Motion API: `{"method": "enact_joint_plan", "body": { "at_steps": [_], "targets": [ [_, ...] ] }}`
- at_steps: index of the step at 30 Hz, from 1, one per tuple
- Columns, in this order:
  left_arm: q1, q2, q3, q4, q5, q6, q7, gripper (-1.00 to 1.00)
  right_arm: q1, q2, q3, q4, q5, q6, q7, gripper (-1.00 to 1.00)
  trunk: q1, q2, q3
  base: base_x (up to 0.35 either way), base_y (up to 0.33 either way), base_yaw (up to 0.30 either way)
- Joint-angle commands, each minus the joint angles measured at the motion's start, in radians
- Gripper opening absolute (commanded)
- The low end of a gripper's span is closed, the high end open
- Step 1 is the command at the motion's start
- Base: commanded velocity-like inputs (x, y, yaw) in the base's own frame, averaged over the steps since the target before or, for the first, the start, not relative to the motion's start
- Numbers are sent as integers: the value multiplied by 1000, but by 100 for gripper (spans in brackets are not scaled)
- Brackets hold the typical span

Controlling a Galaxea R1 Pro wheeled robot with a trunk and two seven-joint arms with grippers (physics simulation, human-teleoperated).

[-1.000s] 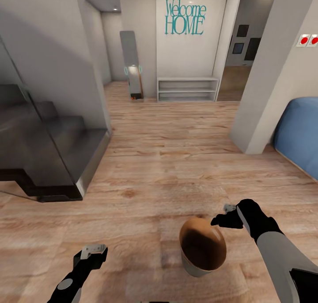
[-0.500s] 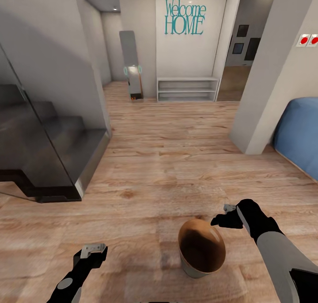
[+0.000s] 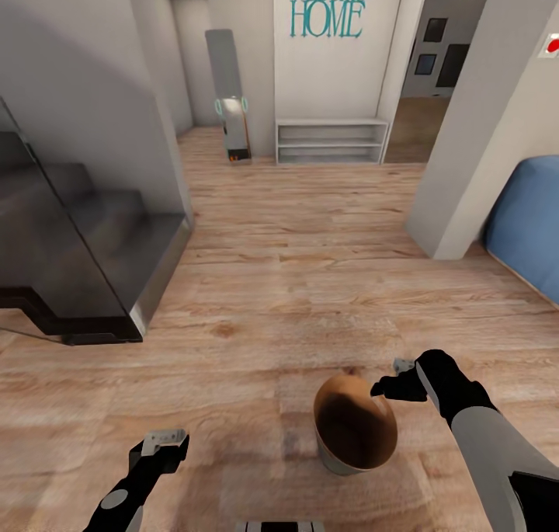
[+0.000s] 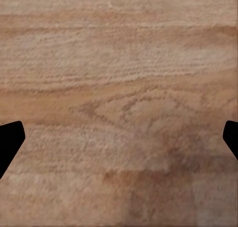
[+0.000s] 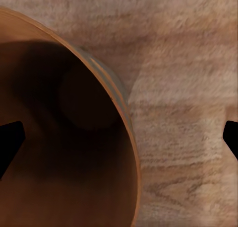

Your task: Put the three can of soda from the living room inside the tash can in the kitchen.

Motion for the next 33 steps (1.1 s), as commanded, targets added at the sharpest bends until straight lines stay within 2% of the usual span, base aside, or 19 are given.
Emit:
{"method": "enact_joint_plan", "body": {
  "at_steps": [1,18,29,33],
  "targets": [
    [0,0,0,0,0,0,0,100,0,0,0,0,0,0,0,100,0,0,-4,0,0,0],
    [0,0,0,0,-2,-4,2,100,0,0,0,0,0,0,0,100,8,-4,-70,0,0,0],
    [0,0,0,-10,-1,-7,3,100,0,1,0,0,0,0,0,100,8,-4,-70,0,0,0],
    [0,0,0,-4,-1,-6,3,100,0,2,0,0,0,0,0,100,10,-5,-85,0,0,0]
  ]
}}
